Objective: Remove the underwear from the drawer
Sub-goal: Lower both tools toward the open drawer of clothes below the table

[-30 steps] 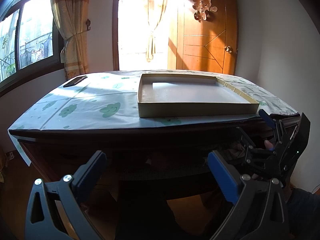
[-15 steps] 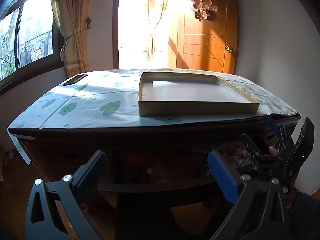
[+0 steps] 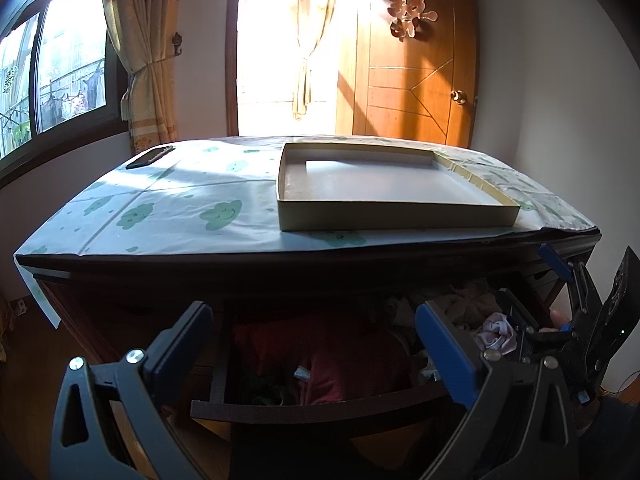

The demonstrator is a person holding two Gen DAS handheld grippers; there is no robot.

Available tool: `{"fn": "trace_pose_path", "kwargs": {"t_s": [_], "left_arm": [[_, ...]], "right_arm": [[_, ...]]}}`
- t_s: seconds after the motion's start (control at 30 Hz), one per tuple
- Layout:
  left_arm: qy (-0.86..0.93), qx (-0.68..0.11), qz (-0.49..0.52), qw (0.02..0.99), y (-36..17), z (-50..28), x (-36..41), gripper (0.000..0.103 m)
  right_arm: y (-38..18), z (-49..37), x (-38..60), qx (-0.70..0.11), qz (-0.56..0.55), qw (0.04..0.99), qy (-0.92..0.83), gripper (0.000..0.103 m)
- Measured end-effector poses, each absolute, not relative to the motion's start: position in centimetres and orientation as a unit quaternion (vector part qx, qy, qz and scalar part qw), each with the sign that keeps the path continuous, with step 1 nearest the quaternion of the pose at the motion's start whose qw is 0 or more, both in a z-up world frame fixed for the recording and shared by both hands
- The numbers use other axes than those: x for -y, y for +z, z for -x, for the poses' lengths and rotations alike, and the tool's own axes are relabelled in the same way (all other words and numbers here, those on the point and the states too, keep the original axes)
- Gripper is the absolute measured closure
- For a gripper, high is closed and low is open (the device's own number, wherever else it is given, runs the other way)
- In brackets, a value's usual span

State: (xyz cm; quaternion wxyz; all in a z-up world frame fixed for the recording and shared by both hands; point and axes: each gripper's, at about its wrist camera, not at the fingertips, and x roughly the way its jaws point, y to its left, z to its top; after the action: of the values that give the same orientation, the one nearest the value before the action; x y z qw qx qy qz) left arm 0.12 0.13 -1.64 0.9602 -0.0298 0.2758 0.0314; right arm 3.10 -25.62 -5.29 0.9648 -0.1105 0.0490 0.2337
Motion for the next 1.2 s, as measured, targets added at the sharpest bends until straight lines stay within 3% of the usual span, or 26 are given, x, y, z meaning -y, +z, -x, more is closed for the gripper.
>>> {"fn": "trace_pose_path", "kwargs": {"t_s": [1.2], "left_arm": [[0.023, -0.275, 0.052, 0.96, -0.7, 0.1, -1.7, 0.0]], "right_arm": [[-4.7, -1.6, 26.0, -0.132, 0.113, 0.959, 0.226, 0.0]]}}
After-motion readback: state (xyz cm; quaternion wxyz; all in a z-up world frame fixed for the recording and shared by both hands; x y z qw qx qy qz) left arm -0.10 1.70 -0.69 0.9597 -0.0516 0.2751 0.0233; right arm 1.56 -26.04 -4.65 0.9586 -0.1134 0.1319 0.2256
